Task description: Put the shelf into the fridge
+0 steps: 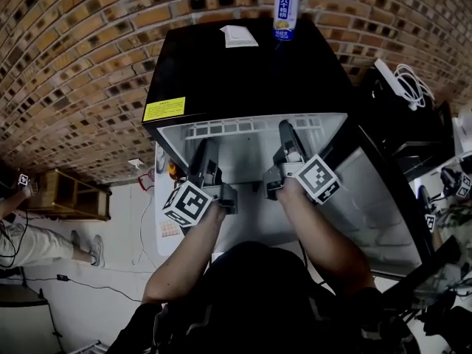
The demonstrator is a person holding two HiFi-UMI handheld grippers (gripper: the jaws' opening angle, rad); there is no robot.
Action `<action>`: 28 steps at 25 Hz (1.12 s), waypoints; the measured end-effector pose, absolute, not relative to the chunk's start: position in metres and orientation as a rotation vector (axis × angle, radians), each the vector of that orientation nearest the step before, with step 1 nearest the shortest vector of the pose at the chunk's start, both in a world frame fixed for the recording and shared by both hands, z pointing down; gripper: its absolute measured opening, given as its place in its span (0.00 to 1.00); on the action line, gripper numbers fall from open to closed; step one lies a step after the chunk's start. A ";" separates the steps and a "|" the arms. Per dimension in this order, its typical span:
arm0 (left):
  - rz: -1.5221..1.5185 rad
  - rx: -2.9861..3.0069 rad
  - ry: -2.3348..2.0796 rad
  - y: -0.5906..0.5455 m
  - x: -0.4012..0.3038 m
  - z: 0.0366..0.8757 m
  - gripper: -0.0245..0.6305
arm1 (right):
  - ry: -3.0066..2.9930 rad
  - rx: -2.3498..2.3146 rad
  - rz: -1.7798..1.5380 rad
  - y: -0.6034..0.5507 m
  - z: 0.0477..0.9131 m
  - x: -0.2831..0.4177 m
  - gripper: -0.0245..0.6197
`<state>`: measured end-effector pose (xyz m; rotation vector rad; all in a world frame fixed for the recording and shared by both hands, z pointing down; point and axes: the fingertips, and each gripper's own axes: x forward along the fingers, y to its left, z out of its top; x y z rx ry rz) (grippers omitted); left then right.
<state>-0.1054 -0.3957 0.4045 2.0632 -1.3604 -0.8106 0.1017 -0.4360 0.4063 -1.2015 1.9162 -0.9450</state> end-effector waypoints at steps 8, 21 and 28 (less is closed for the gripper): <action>-0.625 2.264 -1.298 -0.342 -0.095 0.401 0.13 | 2.010 -1.129 -0.928 -0.385 0.400 0.080 0.18; -0.251 2.354 -1.426 -0.275 -0.137 0.437 0.04 | 2.468 -1.259 -0.537 -0.304 0.380 0.044 0.17; -0.144 2.513 -1.442 -0.244 -0.147 0.424 0.04 | 2.661 -1.360 -0.323 -0.267 0.390 0.029 0.15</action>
